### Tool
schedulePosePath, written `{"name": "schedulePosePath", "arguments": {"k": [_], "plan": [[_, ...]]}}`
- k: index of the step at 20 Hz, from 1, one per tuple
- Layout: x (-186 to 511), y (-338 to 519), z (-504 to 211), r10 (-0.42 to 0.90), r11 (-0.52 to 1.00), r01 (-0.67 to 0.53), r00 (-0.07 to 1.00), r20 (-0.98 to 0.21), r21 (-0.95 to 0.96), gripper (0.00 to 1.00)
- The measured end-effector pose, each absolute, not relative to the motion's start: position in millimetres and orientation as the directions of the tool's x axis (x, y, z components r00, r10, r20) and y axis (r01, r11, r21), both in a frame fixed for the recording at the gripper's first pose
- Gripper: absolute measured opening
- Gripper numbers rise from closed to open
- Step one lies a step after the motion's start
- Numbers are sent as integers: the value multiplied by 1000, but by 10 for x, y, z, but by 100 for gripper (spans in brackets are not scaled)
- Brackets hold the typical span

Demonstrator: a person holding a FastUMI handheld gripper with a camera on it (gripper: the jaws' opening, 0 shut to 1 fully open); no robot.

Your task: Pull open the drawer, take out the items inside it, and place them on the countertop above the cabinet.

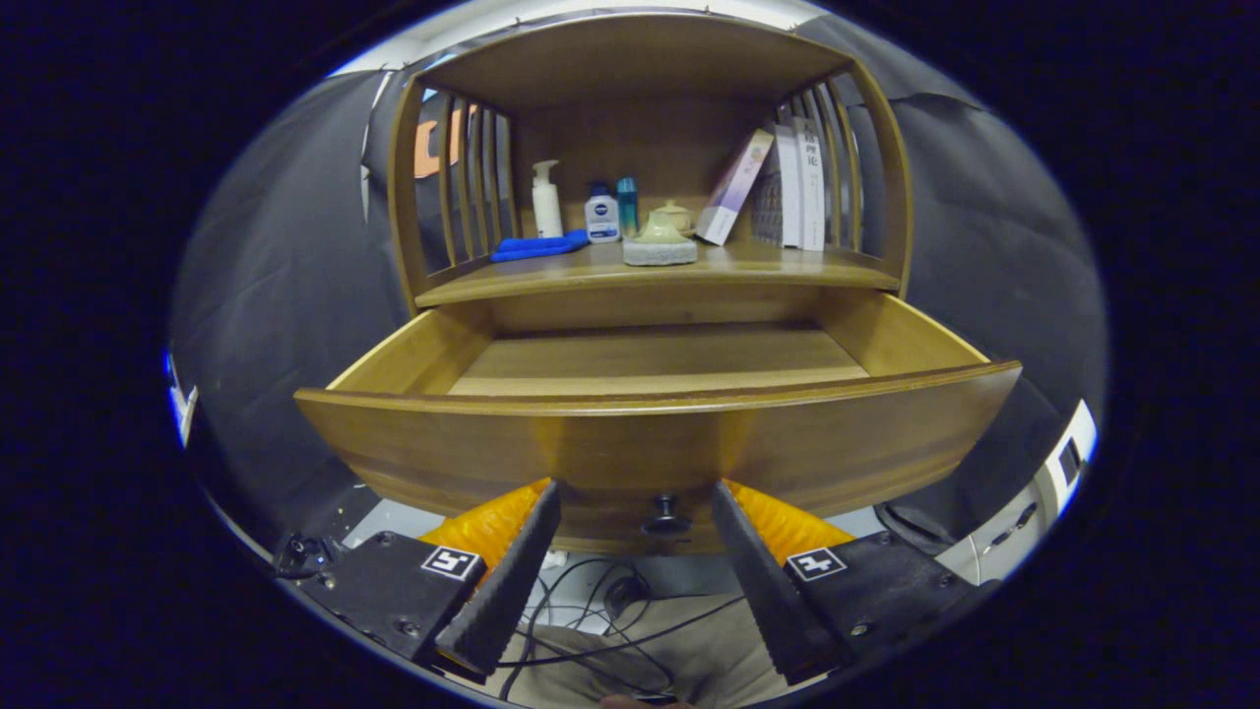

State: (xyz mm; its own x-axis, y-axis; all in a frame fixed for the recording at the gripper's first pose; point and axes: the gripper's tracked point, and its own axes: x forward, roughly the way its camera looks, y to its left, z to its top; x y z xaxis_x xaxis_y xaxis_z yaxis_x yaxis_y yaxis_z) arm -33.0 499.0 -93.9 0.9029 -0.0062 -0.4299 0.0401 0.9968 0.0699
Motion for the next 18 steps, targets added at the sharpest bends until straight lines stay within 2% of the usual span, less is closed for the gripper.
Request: {"name": "schedulePosePath", "arguments": {"k": [18], "plan": [[386, 4979, -816, -65, 997, 76, 934, -351, 17, 98]]}}
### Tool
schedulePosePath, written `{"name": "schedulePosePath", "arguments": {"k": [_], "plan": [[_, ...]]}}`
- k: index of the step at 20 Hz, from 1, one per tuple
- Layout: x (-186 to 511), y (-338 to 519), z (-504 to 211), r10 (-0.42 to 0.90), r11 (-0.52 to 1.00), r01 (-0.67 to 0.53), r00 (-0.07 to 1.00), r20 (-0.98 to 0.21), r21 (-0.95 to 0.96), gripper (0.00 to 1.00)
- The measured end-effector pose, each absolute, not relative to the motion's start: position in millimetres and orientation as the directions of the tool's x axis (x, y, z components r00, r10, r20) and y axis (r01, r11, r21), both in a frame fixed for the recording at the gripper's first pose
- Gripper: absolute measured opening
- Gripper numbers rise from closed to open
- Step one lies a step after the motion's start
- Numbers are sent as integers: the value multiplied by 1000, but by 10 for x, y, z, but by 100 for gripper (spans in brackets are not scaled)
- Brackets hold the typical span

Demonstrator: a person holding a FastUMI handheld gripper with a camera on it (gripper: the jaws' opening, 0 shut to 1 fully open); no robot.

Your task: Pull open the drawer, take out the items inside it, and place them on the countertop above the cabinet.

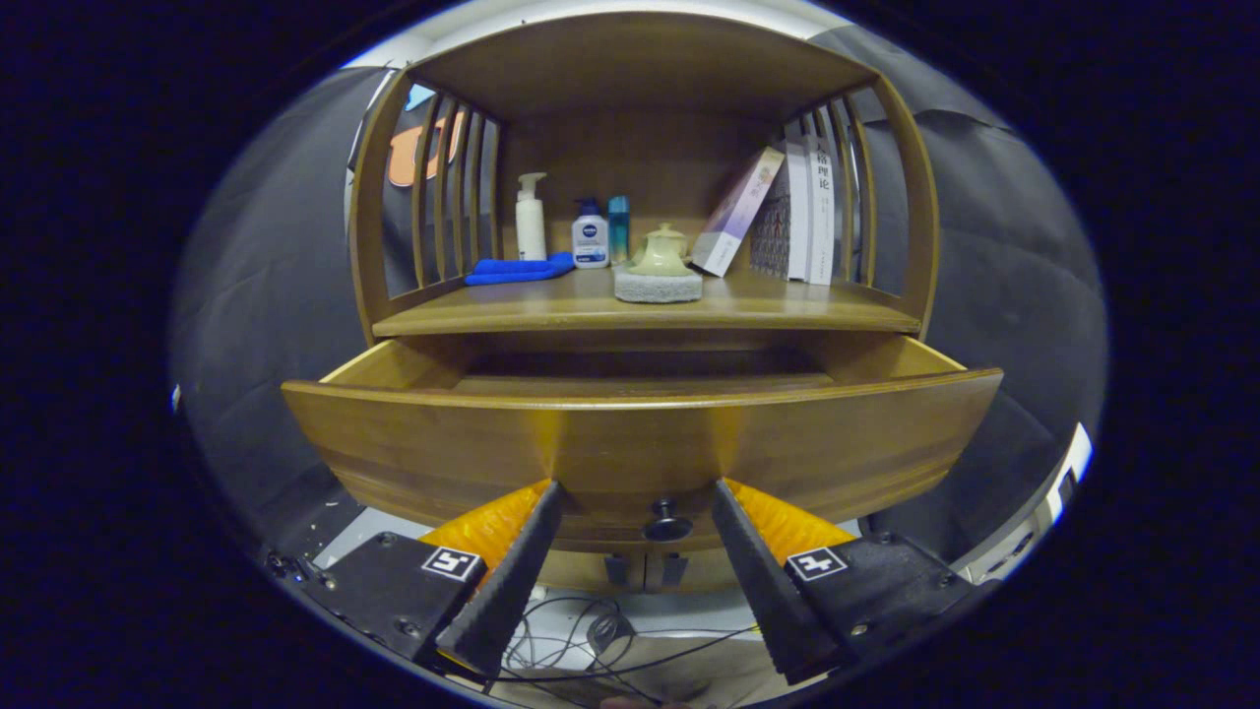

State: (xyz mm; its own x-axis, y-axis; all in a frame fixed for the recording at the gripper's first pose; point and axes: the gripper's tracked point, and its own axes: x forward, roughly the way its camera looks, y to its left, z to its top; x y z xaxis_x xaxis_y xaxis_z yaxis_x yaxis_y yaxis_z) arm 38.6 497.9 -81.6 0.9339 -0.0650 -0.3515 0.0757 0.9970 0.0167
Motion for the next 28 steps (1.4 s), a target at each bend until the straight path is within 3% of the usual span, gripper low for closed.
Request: {"name": "schedulePosePath", "arguments": {"k": [28], "plan": [[1399, 4971, -722, -114, 993, 105, 934, -339, -46, 99]]}}
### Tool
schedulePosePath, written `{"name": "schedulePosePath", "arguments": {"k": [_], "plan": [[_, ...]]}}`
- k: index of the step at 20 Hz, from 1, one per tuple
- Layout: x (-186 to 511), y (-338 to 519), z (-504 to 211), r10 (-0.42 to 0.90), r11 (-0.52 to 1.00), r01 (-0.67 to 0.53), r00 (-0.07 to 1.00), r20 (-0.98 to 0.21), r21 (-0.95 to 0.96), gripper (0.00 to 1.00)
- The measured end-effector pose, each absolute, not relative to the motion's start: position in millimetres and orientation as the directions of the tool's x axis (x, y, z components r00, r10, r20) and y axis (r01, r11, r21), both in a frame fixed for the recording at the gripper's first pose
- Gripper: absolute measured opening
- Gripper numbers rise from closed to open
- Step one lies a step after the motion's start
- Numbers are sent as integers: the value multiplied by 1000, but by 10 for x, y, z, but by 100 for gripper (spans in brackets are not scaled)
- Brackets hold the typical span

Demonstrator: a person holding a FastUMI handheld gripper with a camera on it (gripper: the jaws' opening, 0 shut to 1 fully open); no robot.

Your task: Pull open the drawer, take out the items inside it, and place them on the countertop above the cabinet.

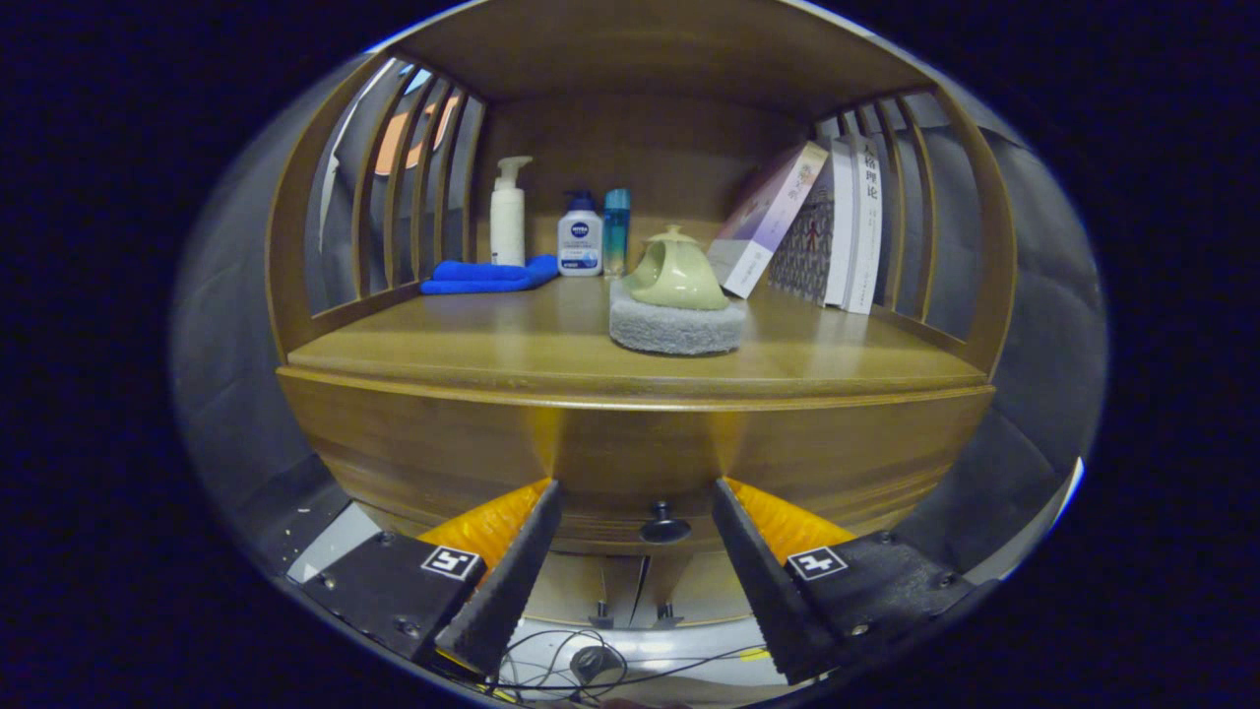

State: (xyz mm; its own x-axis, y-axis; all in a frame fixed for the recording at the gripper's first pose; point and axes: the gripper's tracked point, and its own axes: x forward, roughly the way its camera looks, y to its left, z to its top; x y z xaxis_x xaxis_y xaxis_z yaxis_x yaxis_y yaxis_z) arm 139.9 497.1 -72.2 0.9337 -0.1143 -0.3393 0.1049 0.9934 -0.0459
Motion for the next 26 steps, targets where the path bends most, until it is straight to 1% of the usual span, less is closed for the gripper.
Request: {"name": "schedulePosePath", "arguments": {"k": [3, 7, 12, 15, 22, 26], "plan": [[1379, 4967, -708, -120, 992, 99, 936, -331, -80, 98], [1188, 5000, -361, -60, 997, 41, 956, -287, -72, 99], [712, 4980, 554, 35, 999, -37, 985, -169, -11, 99], [409, 4900, 1210, 78, 997, -77, 994, -79, 21, 99], [-263, 4449, 2366, 75, 997, -77, 994, 74, 26, 98], [-526, 4296, 2726, 77, 996, -82, 989, 126, 34, 98]]}}
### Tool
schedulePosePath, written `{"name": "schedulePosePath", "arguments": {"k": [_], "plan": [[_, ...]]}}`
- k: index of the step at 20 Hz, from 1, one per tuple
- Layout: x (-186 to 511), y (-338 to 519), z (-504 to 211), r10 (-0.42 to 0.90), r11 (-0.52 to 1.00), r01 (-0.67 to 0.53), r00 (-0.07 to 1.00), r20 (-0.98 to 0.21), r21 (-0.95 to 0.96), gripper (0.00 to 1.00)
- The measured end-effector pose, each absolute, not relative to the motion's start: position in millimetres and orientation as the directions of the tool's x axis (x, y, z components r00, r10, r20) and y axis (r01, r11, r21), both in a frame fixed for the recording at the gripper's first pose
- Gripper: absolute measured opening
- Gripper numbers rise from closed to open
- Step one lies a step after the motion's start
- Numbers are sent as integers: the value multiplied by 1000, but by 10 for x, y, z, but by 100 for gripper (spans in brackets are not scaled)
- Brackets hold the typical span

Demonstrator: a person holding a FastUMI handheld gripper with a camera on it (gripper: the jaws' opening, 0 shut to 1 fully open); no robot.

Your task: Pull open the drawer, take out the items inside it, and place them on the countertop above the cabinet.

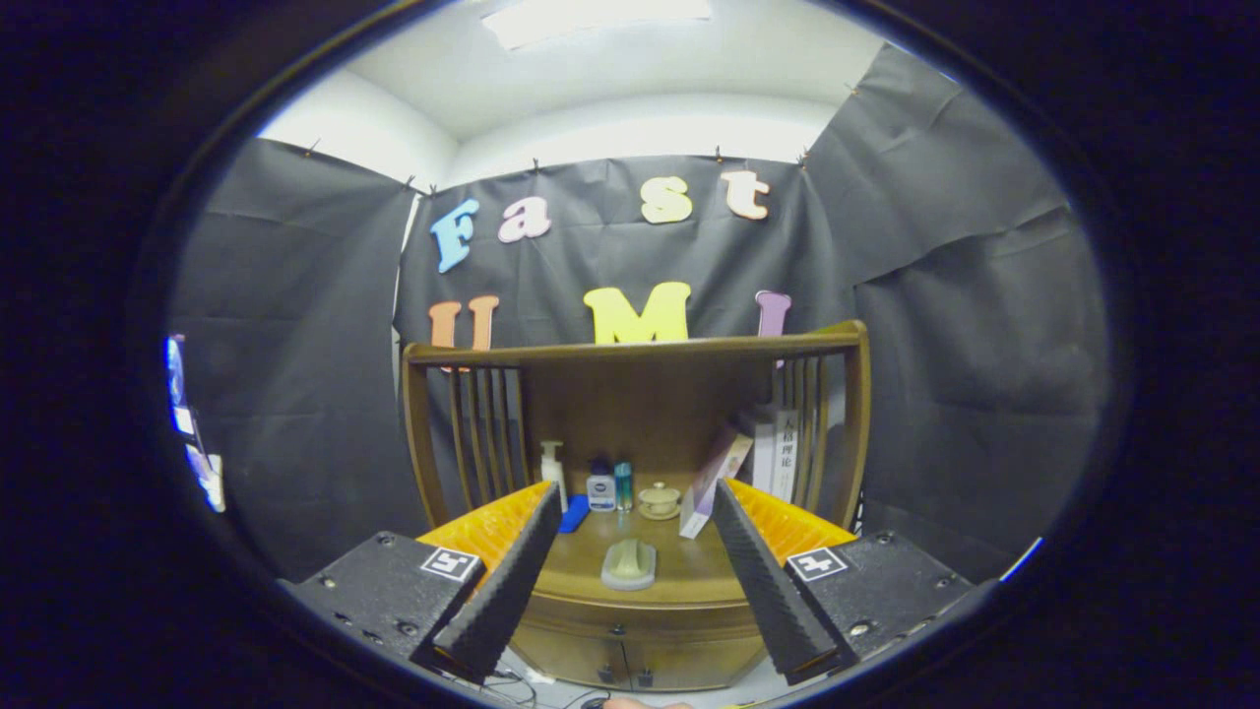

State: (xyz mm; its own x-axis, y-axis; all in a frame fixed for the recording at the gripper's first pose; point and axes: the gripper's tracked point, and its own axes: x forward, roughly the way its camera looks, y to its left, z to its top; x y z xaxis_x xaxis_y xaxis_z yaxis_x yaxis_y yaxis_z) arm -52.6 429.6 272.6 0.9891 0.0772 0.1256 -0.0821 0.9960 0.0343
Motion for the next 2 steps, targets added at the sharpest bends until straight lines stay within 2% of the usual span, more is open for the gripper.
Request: {"name": "schedulePosePath", "arguments": {"k": [2], "plan": [[-619, 4220, 2879, 69, 997, -72, 984, 163, 7, 98]]}}
